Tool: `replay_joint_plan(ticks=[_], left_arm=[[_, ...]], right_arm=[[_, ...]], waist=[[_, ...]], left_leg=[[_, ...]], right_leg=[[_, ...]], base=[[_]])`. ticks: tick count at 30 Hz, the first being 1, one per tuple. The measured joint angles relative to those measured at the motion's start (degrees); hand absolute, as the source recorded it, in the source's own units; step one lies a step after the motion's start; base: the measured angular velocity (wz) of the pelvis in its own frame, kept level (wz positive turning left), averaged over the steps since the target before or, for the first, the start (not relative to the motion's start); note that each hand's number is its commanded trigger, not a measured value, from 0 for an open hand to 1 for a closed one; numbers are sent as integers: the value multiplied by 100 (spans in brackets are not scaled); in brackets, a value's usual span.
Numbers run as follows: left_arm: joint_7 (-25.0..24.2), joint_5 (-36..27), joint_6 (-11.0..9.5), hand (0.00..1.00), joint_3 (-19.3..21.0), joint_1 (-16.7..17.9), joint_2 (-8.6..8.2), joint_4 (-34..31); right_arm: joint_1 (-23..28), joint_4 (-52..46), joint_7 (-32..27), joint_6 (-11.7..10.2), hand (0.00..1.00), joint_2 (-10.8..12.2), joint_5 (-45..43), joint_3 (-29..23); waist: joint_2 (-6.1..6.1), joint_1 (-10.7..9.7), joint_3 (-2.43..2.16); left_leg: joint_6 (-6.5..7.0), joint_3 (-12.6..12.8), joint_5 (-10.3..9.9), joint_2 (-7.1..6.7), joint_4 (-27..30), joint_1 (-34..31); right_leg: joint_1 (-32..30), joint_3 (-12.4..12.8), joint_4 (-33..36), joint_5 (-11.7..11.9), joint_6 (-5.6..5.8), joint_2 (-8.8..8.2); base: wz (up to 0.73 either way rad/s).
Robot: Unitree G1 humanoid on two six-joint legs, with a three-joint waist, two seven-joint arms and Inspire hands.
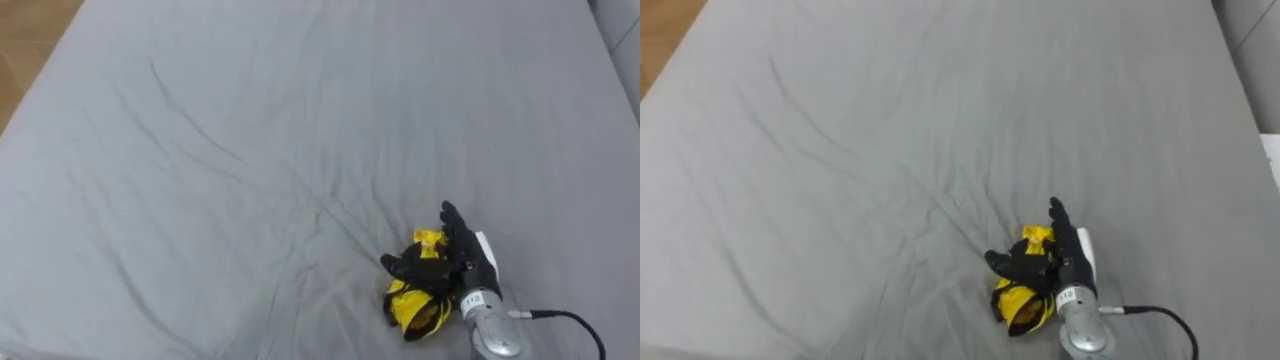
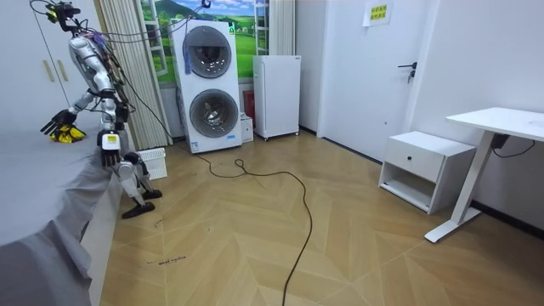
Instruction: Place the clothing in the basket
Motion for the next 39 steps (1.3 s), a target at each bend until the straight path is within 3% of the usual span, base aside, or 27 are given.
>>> replay_joint_plan(ticks=[4, 10, 16, 22, 23, 25, 26, 30, 33, 35, 39], left_arm=[[0, -4, 31, 0, 56, -11, 2, 50], [25, -3, 99, 0, 146, -12, 25, 77], [33, -4, 146, 0, 215, -9, 43, 89], [24, 56, 261, 0, 324, -12, 72, 40], [25, 48, 291, 0, 325, -12, 88, 49], [36, 51, 341, 0, 330, -17, 114, 50], [53, 54, 366, 0, 329, -45, 133, 66], [110, 62, 408, 0, 329, -141, 161, 168], [102, 85, 492, 0, 332, -211, 225, 157], [99, 98, 520, 0, 324, -229, 340, 94], [94, 124, 530, 0, 297, -254, 485, 89]], right_arm=[[-17, 159, 129, 1, 0, -17, -27, 65], [83, 392, 295, 27, 0, -8, -110, 81], [211, 458, 312, 85, 0, -42, -1442, 56], [265, 1089, -33, 144, 0, -270, -2791, -80], [292, 1286, -157, 136, 12, -323, -2965, -167], [296, 1557, -343, 183, 89, -424, -3122, -174], [283, 1706, -431, 186, 100, -475, -3158, -172], [46, 2177, -693, 190, 100, -533, -3318, -173], [-252, 2394, -837, 205, 100, -807, -3415, -236], [-498, 2647, -815, 316, 100, -981, -3435, -349], [-816, 2946, -834, 495, 100, -1057, -3408, -380]], waist=[[-82, 18, -29], [-141, -36, -29], [-210, -125, -39], [-292, -140, -73], [-305, -144, -81], [-326, -129, -96], [-338, -128, -95], [-319, -71, -73], [-282, 13, -48], [-255, 52, -30], [-226, 133, -20]], left_leg=[[20, 13, 12, -36, -97, 49], [26, 13, 8, -41, -130, 67], [46, 20, 21, -48, -121, 70], [93, 28, 48, -89, -57, 9], [107, 28, 59, -102, -57, 1], [129, 60, 72, -116, -55, -14], [151, 153, 85, -115, -55, -31], [186, 174, 106, -131, -49, -110], [218, 165, 126, -129, 7, -260], [244, 151, 142, -131, 14, -358], [253, 113, 151, -141, 6, -468]], right_leg=[[12, -13, 3, -13, 23, -30], [49, -127, 8, 12, 65, -42], [87, -140, 5, 4, 80, -54], [123, -174, -96, -3, 93, -76], [123, -197, -88, -11, 106, -88], [124, -252, -79, -18, 124, -113], [122, -291, -81, -20, 136, -129], [70, -326, -89, -1, 173, -150], [-23, -369, -82, 16, 200, -158], [-107, -411, -75, 24, 212, -164], [-214, -417, -80, 24, 213, -162]], base=[[4], [5], [7], [5], [13], [15], [17], [8], [14], [14], [7]])
